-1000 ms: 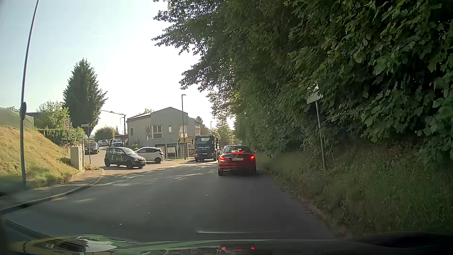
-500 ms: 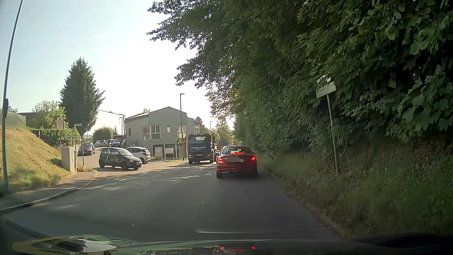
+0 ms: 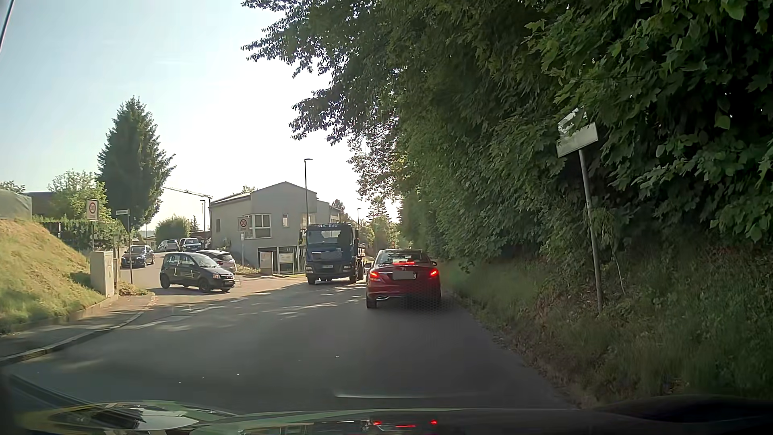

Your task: Follow the waypoints while adhering to traffic rules and regulations

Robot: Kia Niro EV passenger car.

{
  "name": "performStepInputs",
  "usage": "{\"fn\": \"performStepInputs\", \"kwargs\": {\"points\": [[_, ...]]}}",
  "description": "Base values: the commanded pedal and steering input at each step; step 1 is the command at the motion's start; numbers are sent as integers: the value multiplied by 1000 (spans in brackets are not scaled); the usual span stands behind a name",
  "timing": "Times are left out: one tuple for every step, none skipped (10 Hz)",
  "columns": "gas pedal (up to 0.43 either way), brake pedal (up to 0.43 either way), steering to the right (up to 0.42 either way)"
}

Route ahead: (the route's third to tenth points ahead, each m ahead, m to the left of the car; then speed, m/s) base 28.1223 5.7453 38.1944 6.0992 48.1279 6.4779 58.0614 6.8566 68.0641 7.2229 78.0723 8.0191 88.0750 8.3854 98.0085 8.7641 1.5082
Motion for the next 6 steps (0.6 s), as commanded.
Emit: {"fn": "performStepInputs", "kwargs": {"points": [[0, 0, 4], [0, 0, 4], [0, 0, 3], [0, 0, 3], [0, 0, 4], [0, 0, 3]]}}
